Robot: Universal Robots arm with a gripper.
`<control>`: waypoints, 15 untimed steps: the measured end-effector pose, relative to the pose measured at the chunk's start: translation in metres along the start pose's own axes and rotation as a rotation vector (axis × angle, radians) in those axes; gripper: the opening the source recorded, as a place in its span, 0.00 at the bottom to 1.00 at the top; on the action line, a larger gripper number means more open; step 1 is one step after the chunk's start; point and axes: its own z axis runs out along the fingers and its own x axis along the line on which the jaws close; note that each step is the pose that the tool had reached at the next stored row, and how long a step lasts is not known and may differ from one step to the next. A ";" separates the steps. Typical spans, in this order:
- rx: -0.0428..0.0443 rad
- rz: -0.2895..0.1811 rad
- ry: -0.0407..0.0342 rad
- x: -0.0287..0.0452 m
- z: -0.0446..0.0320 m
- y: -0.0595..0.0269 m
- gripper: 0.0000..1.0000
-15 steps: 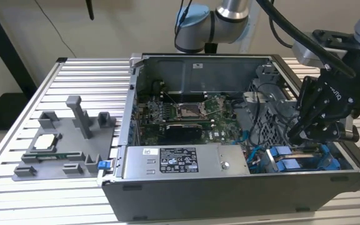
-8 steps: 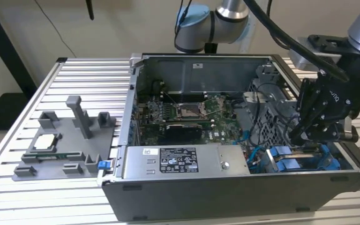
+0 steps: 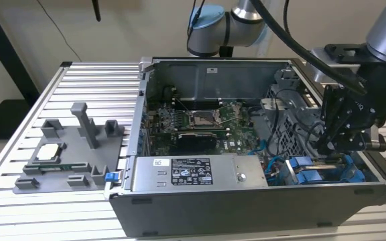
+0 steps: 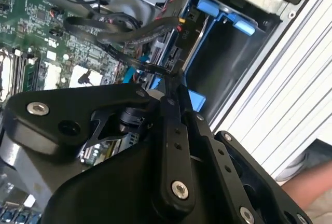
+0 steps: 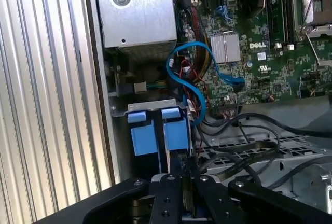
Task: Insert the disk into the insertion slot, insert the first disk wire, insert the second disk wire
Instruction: 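Insert the second disk wire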
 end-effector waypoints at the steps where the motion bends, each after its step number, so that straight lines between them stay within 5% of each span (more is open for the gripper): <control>1: 0.0073 -0.003 -0.0006 -0.0001 0.0008 0.0000 0.00; 15: 0.0197 -0.006 -0.0018 -0.0025 0.0136 0.0006 0.00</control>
